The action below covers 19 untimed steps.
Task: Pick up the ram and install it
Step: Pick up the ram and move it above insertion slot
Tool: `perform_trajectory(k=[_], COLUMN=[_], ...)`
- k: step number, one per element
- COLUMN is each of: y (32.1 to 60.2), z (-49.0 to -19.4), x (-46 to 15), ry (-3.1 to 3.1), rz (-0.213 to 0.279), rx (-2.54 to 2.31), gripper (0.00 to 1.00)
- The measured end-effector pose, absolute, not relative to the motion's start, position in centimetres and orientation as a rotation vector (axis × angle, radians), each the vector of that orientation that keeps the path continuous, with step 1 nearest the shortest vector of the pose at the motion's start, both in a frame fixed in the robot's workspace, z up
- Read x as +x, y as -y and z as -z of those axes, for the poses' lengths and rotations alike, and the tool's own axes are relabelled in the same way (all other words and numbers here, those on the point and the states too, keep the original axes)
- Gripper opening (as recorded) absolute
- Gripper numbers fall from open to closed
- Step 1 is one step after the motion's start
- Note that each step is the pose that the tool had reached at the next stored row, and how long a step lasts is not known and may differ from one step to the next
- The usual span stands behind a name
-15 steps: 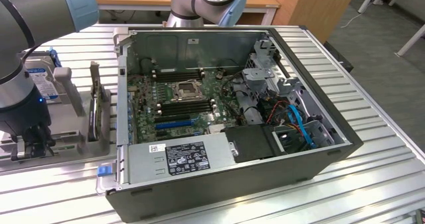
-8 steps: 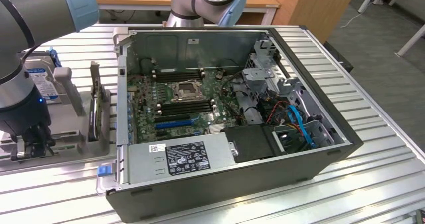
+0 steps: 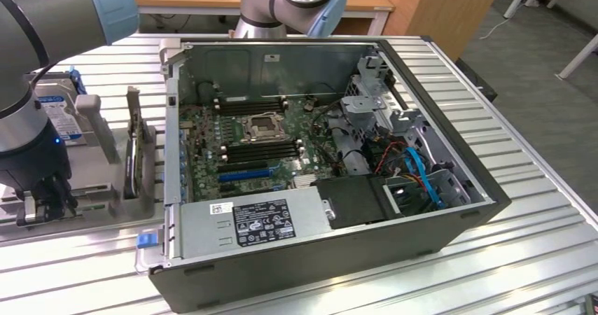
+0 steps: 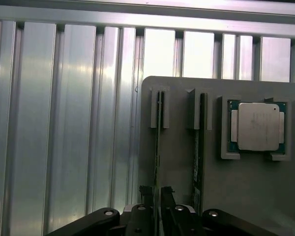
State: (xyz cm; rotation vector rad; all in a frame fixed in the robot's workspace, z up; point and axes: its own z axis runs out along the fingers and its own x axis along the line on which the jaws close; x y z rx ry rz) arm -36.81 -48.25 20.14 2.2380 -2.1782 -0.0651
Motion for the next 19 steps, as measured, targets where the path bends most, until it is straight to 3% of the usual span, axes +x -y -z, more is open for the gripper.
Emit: perform_trajectory(k=[13, 15, 19], y=[48.25, 48.25, 48.25], z=[-20.14, -20.14, -20.14], x=[-36.81, -36.81, -36.81], ry=[2.178, 2.178, 2.178], rz=[0.065, 0.065, 0.065], rx=[2.238, 2.238, 2.238], gripper=[0.21, 0.13, 0.11])
